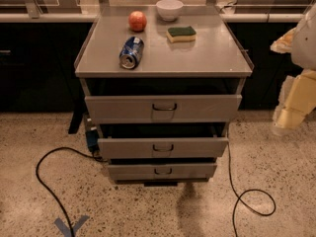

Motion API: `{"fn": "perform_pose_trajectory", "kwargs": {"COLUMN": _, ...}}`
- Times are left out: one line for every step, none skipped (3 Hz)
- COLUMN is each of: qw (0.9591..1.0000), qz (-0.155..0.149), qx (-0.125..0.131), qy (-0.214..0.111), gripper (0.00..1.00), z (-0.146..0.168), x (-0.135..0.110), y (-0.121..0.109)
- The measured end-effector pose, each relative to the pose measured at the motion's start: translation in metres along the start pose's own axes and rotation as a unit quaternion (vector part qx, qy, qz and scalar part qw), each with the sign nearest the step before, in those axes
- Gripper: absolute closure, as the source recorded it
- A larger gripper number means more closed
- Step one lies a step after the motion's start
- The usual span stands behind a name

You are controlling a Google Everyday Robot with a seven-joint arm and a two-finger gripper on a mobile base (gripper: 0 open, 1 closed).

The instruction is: Open bottom drawer

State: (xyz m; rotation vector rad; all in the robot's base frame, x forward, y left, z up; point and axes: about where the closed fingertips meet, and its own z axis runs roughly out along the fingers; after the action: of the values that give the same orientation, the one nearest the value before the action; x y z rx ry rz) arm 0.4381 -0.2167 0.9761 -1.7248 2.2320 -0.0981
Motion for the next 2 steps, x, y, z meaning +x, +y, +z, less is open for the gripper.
{"fn": "perform_pose_trajectory", "kwargs": {"qw": 1.0, "qz": -0.002, "qx": 0.0, "qy": -0.001, "gripper": 0.0, "z": 0.009, "x": 0.0, "y": 0.003}}
{"fn": "perform_pose_trajectory", "kwargs": {"qw": 0.9999, "qz": -0.004, "qx": -0.002, "qy": -0.014, "gripper": 0.0, "z": 0.045, "x": 0.002, "y": 0.014}}
